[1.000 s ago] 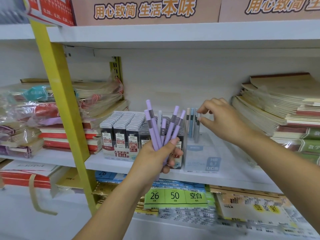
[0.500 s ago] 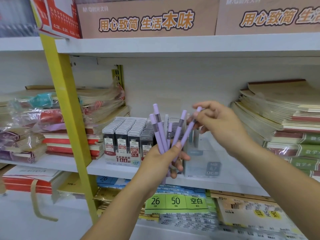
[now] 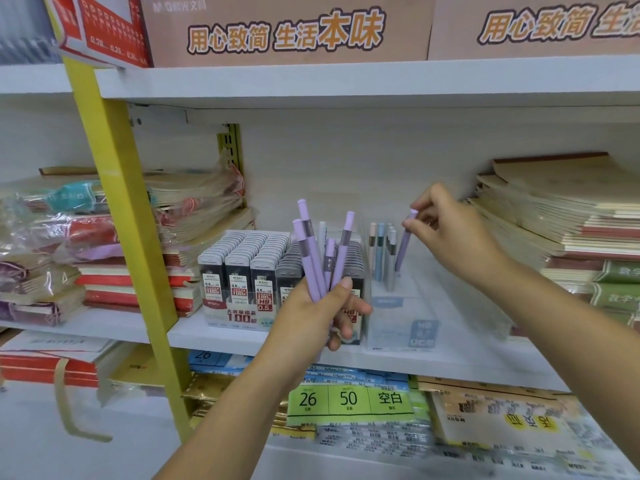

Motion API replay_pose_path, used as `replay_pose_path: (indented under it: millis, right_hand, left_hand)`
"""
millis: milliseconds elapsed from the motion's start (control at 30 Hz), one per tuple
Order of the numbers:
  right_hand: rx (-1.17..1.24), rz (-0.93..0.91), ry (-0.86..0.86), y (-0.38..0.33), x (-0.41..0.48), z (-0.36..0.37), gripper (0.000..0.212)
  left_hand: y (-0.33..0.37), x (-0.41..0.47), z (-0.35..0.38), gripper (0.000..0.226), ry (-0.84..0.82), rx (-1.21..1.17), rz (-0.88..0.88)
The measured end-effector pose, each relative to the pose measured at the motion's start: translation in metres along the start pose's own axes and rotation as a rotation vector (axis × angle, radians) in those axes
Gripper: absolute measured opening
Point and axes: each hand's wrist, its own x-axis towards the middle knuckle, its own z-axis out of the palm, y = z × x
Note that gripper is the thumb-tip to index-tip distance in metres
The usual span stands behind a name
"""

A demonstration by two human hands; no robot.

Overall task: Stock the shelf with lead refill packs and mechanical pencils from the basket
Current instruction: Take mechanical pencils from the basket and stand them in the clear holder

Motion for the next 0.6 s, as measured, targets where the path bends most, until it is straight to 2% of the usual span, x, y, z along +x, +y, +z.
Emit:
replay_pose_path:
  millis: [433,600]
  right_hand:
    - [0.014,0.029,-0.019,0.0088,-0.0020,0.0061,0.021]
    - [-0.040,0.024,-0.040,0.0089,-0.0021,0.0086,0.016]
  left_hand:
    - [-0.0019,0.0023,0.0009,0.015,-0.006,0.001,0.007]
    - [-0.0026,0.0017,0.0003,0.013,-0.005,-0.003,0.005]
